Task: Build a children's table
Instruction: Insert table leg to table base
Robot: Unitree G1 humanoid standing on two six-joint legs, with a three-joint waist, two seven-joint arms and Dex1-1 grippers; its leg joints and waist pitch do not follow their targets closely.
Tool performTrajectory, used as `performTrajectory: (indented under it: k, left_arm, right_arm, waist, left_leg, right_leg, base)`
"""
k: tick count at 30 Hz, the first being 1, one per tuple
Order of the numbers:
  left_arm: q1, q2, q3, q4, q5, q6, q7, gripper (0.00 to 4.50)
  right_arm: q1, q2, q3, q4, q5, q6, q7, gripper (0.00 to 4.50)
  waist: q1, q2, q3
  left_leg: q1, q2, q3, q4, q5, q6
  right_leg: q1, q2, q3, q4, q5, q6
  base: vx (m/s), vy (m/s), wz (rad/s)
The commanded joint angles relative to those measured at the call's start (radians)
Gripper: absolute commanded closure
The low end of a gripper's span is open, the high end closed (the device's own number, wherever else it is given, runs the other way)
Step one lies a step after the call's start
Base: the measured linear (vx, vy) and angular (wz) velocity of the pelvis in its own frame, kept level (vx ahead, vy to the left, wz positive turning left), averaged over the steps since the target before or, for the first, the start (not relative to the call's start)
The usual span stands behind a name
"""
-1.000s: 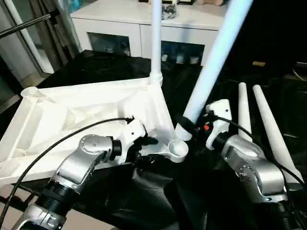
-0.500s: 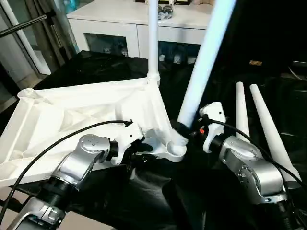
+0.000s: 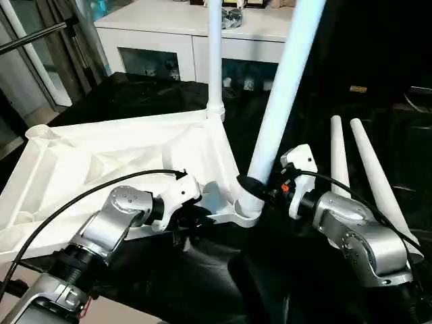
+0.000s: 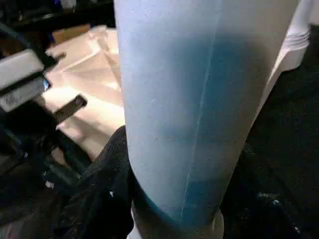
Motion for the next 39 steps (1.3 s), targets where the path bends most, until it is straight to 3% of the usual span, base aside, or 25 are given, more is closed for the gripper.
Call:
performTrajectory:
  k: [1, 9, 14, 23, 24, 39]
  left_arm:
    - [-0.002, -0.004, 0.018, 0.022, -0.006, -0.004, -0.006, 4.26]
    - [-0.003, -0.028, 0.034, 0.041, -0.027, -0.022, -0.014, 4.50]
    - [-0.025, -0.057, 0.043, 0.071, -0.029, -0.031, -0.014, 4.50]
    - [-0.066, -0.102, 0.062, 0.143, -0.011, -0.066, 0.028, 4.50]
    - [-0.070, -0.106, 0.064, 0.147, -0.013, -0.067, 0.028, 4.50]
    - [-0.080, -0.134, 0.078, 0.174, -0.005, -0.089, 0.020, 4.50]
  right_arm:
    - [-0.020, -0.014, 0.014, -0.004, -0.014, 0.014, 0.010, 2.61]
    - [-0.042, -0.009, 0.024, 0.035, -0.026, -0.003, 0.011, 2.61]
    - [-0.076, 0.003, 0.037, 0.101, -0.038, -0.029, 0.009, 2.61]
    - [-0.104, -0.005, 0.040, 0.122, -0.040, -0.028, 0.030, 2.61]
    - [-0.106, -0.005, 0.039, 0.127, -0.041, -0.031, 0.032, 2.61]
    - [-0.157, 0.038, 0.023, 0.237, -0.062, -0.109, 0.010, 2.61]
  waist:
    - [0.002, -0.006, -0.062]
    - [0.002, -0.010, -0.064]
    - [0.001, -0.011, -0.062]
    - [0.003, -0.014, -0.063]
    - [0.004, -0.008, -0.064]
    - [0.003, -0.009, -0.067]
  left_leg:
    - [0.008, 0.009, -0.003, -0.077, -0.296, -0.009]
    - [0.004, 0.009, -0.002, -0.076, -0.265, -0.004]
    - [0.005, 0.006, -0.001, -0.076, -0.283, -0.005]
    - [0.005, 0.005, -0.001, -0.075, -0.271, 0.002]
    - [0.005, 0.005, -0.001, -0.075, -0.270, 0.003]
    - [0.003, 0.007, -0.001, -0.075, -0.254, 0.009]
  right_leg:
    - [0.044, -0.041, 0.041, -0.096, -0.428, -0.120]
    - [0.047, -0.041, 0.044, -0.089, -0.378, -0.136]
    - [0.045, -0.042, 0.044, -0.095, -0.432, -0.125]
    - [0.044, -0.040, 0.048, -0.096, -0.432, -0.113]
    - [0.043, -0.041, 0.048, -0.096, -0.431, -0.114]
    - [0.047, -0.040, 0.048, -0.087, -0.353, -0.157]
  base:
    - [0.000, 0.000, 0.00]
    - [0.000, 0.000, 0.00]
    - [0.000, 0.000, 0.00]
    - [0.000, 0.000, 0.00]
    - [0.000, 0.000, 0.00]
    - [0.000, 0.000, 0.00]
